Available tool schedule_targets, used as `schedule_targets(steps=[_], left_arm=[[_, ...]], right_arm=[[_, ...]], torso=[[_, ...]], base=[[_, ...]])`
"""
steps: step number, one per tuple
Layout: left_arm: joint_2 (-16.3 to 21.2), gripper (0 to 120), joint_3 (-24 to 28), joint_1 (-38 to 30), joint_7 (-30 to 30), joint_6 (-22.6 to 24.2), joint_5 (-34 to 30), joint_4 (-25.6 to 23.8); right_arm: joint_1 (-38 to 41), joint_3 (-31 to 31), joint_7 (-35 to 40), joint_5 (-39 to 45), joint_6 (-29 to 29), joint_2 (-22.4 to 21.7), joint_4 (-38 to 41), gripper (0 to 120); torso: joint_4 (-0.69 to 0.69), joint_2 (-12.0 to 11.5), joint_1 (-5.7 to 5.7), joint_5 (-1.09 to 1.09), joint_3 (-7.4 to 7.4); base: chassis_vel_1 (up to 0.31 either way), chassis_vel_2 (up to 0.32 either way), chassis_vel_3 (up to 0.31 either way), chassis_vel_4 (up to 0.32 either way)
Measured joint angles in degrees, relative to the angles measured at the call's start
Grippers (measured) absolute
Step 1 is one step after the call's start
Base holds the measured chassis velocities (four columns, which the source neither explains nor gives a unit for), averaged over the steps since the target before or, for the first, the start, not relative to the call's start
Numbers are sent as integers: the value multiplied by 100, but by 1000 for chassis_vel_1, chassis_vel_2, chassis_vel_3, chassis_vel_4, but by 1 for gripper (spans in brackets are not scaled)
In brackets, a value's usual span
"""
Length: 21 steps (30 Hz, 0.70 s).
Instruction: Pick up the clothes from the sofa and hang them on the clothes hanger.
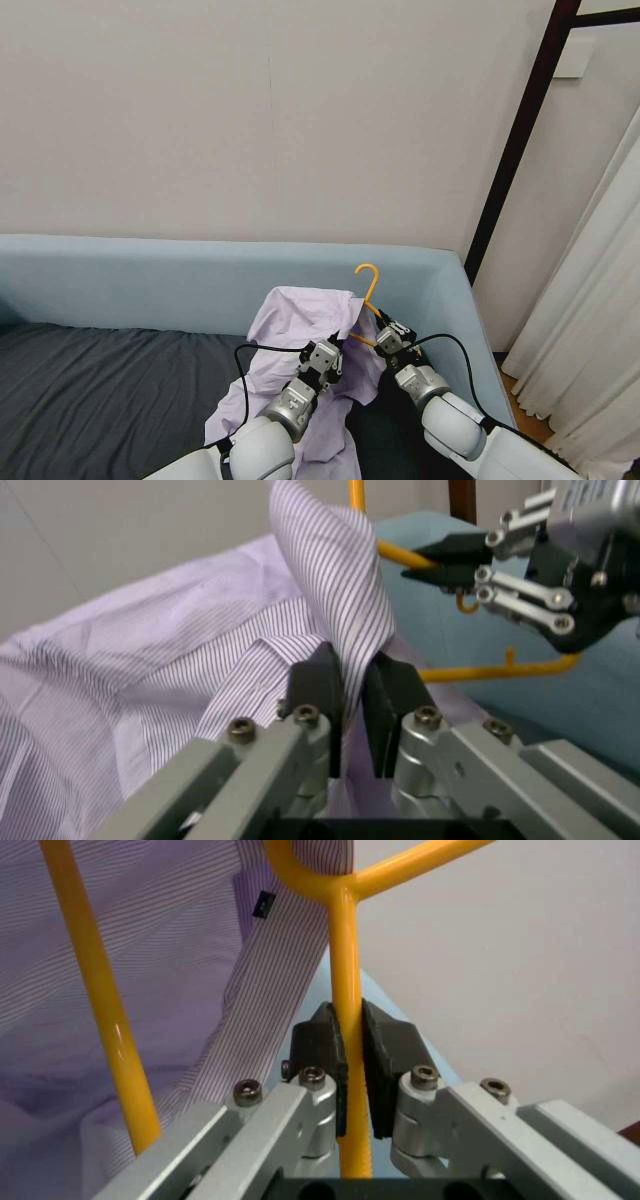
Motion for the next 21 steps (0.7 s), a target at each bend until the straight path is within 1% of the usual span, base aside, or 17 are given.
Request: schedule_targets(steps=[1, 2, 4, 5, 7, 8, 9, 12, 14, 15, 16, 18, 19, 21], left_arm=[[40, 22, -63, 119, 0, 51, 5, -69], [59, 25, -105, 203, 0, 88, 12, -113], [133, 36, -256, 507, -6, 193, 89, -257], [133, 36, -256, 507, -6, 193, 89, -257], [209, 45, -367, 710, -6, 204, 171, -341], [266, 52, -435, 821, -7, 203, 213, -397], [266, 52, -435, 821, -7, 203, 213, -397], [416, 64, -554, 1054, -4, 174, 297, -548], [515, 72, -622, 1164, 47, 41, 390, -643], [515, 72, -622, 1164, 47, 41, 390, -643], [546, 75, -638, 1175, 83, -14, 411, -663], [774, 87, -711, 1098, 402, -457, 384, -719], [774, 87, -711, 1098, 402, -457, 384, -719], [1016, 95, -772, 988, 719, -801, 271, -788]], right_arm=[[-17, 37, 14, -93, 73, 35, -6, 4], [-24, 59, 30, -140, 104, 59, -11, 4], [-37, 128, 86, -336, 235, 112, -51, 4], [-37, 128, 86, -336, 235, 112, -51, 4], [-68, 227, 153, -555, 373, 148, -114, 4], [-98, 298, 193, -697, 467, 166, -159, 4], [-98, 298, 193, -697, 467, 166, -159, 4], [-174, 439, 279, -995, 658, 179, -240, 4], [-226, 507, 327, -1203, 775, 182, -314, 4], [-226, 507, 327, -1203, 775, 182, -314, 4], [-241, 534, 335, -1277, 824, 186, -344, 4], [-329, 694, 403, -1661, 1139, 250, -593, 4], [-329, 694, 403, -1661, 1139, 250, -593, 4], [-368, 769, 439, -1729, 1215, 282, -689, 4]], torso=[[0, 0, 0, 1, 0], [0, 0, 0, 1, 0], [0, 0, 0, 0, 0], [0, 0, 0, 0, 0], [0, 0, 0, 0, 0], [1, 0, 0, 0, 0], [1, 0, 0, 0, 0], [0, 0, 0, 0, 0], [1, 0, 0, 0, 0], [1, 0, 0, 0, 0], [1, 0, -1, 0, 0], [-1, 0, 0, 1, 0], [-1, 0, 0, 1, 0], [-1, 0, 0, 1, 1]], base=[[0, 0, 0, 0], [0, 0, 0, 0], [0, 0, 0, 0], [0, 0, 0, 0], [0, 0, 0, 0], [0, 0, 0, 0], [0, 0, 0, 0], [0, 0, 0, 0], [0, 0, 0, 0], [0, 0, 0, 0], [0, 0, 0, 0], [0, 0, 0, 0], [0, 0, 0, 0], [0, 0, 0, 0]])
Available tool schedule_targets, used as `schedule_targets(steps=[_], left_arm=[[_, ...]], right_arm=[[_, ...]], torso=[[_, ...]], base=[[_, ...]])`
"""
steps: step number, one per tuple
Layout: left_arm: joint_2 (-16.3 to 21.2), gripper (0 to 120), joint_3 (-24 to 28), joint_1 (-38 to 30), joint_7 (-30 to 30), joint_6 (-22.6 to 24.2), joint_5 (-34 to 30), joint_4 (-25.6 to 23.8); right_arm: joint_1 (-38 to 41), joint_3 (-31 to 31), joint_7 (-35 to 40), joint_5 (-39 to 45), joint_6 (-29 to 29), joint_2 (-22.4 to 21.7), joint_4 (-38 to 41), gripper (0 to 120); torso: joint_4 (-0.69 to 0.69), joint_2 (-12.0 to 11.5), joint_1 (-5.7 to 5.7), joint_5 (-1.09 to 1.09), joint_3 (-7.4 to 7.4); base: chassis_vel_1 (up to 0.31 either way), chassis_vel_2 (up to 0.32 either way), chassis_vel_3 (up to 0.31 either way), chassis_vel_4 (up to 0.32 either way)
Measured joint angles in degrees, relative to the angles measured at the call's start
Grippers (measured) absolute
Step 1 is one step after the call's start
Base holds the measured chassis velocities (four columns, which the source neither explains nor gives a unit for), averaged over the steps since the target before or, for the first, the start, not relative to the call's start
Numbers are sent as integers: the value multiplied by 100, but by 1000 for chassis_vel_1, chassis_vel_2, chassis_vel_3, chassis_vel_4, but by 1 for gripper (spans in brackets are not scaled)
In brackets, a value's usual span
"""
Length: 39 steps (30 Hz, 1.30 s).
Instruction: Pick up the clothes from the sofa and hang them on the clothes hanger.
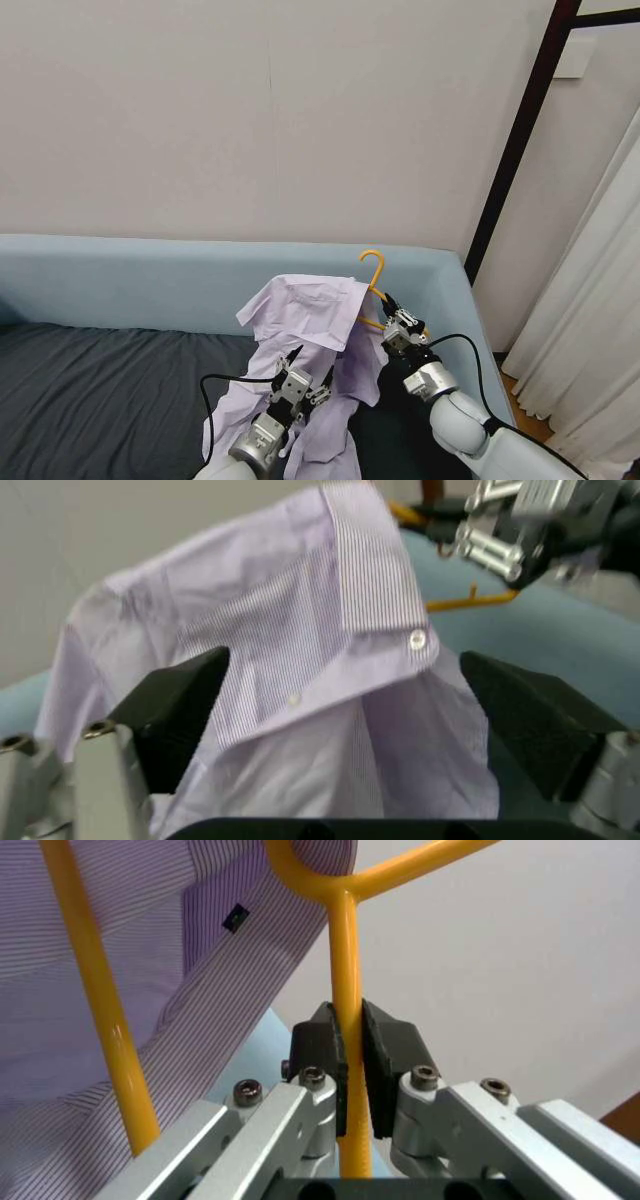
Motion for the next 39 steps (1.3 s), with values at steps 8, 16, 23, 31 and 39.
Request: schedule_targets(steps=[8, 16, 23, 31, 39], left_arm=[[721, 100, 25, -1006, 961, -840, -938, 238], [960, 100, 591, -2967, 2033, -926, -1922, 1045], [957, 100, 1667, -4788, 3626, -893, -2807, 2089], [353, 95, 2476, -5778, 5748, -905, -3317, 3402], [-352, 93, 3137, -6675, 6821, -894, -3371, 4501]], right_arm=[[-15, 42, 78, -58, 59, 4, -26, 4], [23, -68, 86, -175, 121, 36, -7, 4], [57, -75, 110, -251, 139, 153, -96, 4], [100, -64, 111, -382, 142, 187, -139, 4], [25, 8, 102, -567, 260, 172, -106, 4]], torso=[[2, 0, 0, -1, 0], [3, 0, 0, -1, 0], [2, -1, 0, 1, 0], [0, -1, 0, -1, 1], [1, -1, 0, 1, 0]], base=[[0, 0, 0, 0], [0, 0, 0, 0], [0, 0, 0, 0], [0, 0, 0, 0], [0, 0, 0, 0]])
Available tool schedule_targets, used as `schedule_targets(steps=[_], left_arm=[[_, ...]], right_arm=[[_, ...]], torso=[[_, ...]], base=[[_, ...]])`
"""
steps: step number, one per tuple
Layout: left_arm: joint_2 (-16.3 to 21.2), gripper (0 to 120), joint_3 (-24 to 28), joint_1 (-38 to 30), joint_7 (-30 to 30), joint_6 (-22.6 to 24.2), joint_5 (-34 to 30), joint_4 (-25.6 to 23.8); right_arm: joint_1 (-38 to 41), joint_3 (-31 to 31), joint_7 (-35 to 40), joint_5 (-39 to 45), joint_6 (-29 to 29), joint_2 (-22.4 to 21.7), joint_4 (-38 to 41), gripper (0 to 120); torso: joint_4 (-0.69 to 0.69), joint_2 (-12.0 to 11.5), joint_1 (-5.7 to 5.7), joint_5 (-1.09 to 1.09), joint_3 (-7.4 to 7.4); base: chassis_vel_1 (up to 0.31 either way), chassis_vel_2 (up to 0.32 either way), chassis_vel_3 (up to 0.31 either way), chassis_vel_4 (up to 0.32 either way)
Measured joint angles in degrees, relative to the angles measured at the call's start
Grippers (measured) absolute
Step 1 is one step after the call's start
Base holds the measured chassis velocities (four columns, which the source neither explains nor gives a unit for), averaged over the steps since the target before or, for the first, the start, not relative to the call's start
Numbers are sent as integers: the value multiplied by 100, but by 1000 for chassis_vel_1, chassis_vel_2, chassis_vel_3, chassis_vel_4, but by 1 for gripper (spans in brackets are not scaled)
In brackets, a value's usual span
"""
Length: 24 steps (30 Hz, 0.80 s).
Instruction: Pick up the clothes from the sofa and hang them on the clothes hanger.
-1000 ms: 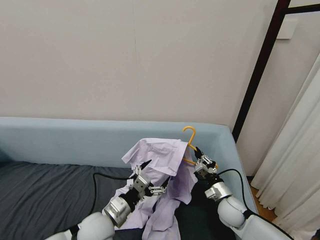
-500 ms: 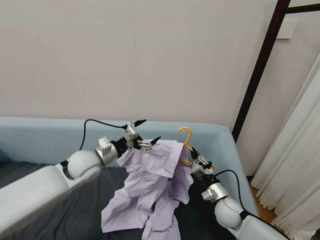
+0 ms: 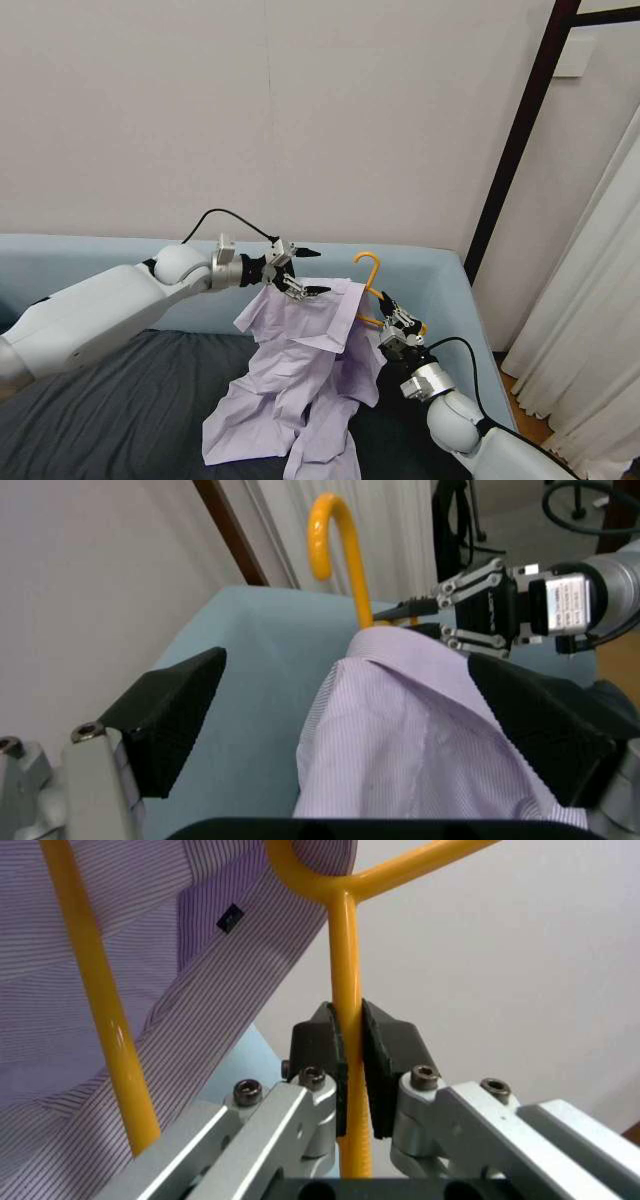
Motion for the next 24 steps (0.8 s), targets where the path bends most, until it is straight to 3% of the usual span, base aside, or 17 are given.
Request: schedule_targets(steps=[4, 8, 24], left_arm=[[-410, 100, 303, -357, 405, 66, -30, 779], [-580, 99, 531, -543, 680, 72, -39, 1050], [-624, 100, 899, -638, 1341, 195, -11, 1249]], right_arm=[[-79, 67, -27, -144, 147, -34, -18, 4], [-81, 105, -31, -200, 204, -15, -45, 4], [92, 76, -36, -302, 285, 78, -231, 4]], torso=[[0, 0, 0, 0, 0], [-1, 0, 0, -1, 0], [1, 1, 0, -2, 0]], base=[[0, 0, 0, 0], [0, 0, 0, 0], [0, 0, 0, 0]])
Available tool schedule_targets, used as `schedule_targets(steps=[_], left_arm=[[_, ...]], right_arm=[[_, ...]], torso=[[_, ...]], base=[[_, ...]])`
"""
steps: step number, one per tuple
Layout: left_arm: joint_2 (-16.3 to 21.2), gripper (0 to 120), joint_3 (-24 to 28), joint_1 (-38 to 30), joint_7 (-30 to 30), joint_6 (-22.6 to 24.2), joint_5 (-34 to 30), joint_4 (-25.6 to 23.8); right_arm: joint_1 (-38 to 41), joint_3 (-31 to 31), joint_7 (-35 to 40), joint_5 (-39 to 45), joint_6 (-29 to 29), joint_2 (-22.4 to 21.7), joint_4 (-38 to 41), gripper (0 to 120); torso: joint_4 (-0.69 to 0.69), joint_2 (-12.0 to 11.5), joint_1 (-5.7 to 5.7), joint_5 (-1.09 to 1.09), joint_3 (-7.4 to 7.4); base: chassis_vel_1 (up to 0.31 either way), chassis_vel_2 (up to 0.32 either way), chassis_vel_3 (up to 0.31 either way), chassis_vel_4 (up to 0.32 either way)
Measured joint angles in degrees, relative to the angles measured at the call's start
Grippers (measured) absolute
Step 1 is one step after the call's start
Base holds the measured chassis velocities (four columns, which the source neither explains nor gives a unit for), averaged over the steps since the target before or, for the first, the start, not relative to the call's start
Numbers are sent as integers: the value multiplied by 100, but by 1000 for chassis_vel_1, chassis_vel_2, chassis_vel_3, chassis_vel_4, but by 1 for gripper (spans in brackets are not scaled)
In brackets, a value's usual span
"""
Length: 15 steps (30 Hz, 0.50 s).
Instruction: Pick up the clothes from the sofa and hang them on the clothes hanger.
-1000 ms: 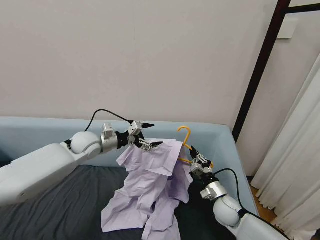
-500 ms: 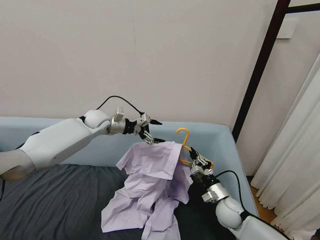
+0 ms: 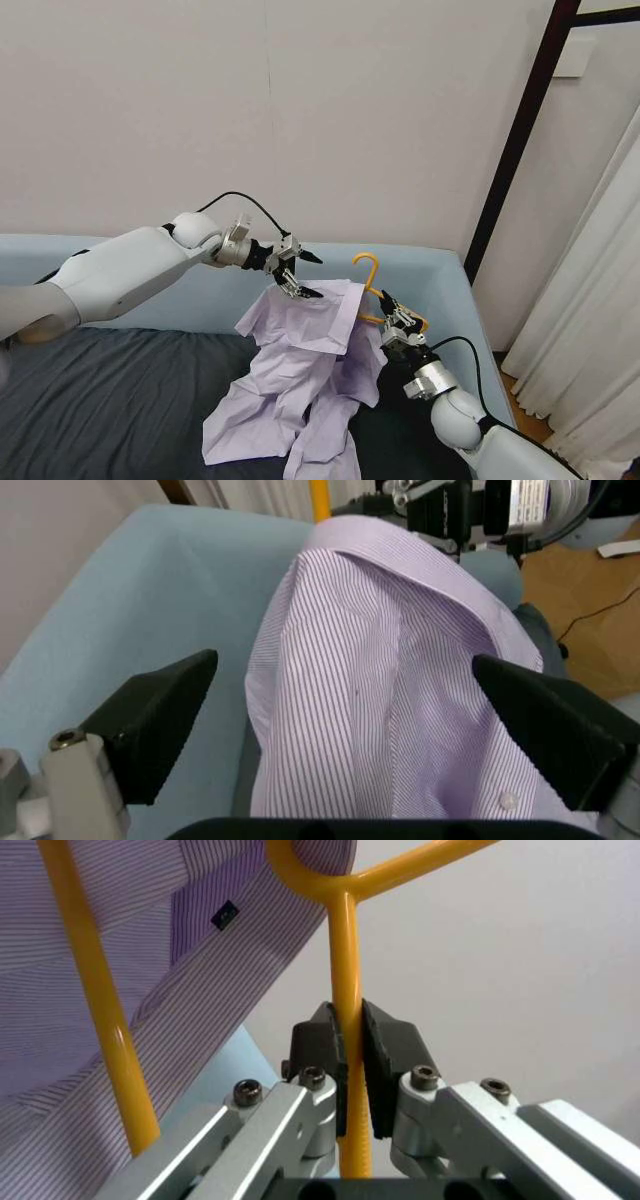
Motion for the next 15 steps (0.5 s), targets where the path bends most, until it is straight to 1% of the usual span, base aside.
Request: schedule_targets(steps=[3, 8, 11, 13, 15], left_arm=[[-29, 100, 15, 19, 36, 0, 50, 45], [-95, 95, 65, 48, 111, -4, 135, 127], [-143, 80, 73, 101, 183, 6, 139, 155], [-147, 78, 73, 108, 197, 7, 128, 158], [-155, 67, 69, 126, 226, 6, 75, 160]], right_arm=[[27, -2, 3, 6, 0, 7, 8, 4], [56, -9, 13, 12, 0, 11, 15, 4], [52, -7, 13, 6, 0, 6, 17, 4], [44, 4, 13, 6, 0, 9, 17, 4], [28, 46, 9, -10, 8, 19, -4, 4]], torso=[[-1, 0, 0, 0, 0], [-1, 0, 0, 1, 0], [-1, 0, 0, 1, 0], [-1, 0, 0, 1, 0], [-1, 0, 0, 1, 0]], base=[[0, 0, 0, 0], [0, 0, 0, 0], [0, 0, 0, 0], [0, 0, 0, 0], [0, 0, 0, 0]])
